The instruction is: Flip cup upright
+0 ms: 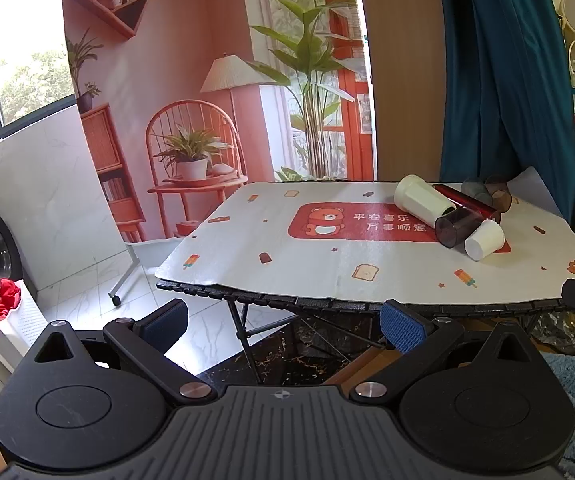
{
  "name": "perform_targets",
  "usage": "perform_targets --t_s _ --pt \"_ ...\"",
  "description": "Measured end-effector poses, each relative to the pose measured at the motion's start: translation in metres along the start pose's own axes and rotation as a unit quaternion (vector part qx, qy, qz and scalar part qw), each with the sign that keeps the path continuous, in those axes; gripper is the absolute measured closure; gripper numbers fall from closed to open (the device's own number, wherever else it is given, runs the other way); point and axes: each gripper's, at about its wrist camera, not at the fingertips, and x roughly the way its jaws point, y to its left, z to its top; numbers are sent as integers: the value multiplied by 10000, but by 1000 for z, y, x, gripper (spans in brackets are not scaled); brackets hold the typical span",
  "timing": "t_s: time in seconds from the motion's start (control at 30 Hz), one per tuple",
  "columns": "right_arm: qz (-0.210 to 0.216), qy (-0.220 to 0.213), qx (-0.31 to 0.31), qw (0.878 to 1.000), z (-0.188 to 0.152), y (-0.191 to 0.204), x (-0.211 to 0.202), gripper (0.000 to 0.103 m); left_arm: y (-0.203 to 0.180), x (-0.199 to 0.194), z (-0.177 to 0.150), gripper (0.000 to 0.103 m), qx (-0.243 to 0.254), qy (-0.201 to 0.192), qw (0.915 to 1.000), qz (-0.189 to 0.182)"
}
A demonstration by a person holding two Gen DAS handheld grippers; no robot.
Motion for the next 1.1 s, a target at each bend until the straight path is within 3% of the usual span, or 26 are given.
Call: perform_targets --t_s 1.1 --pt "38 22 39 10000 -3 4 5 0 -1 0 0 0 -21 53 10000 -54"
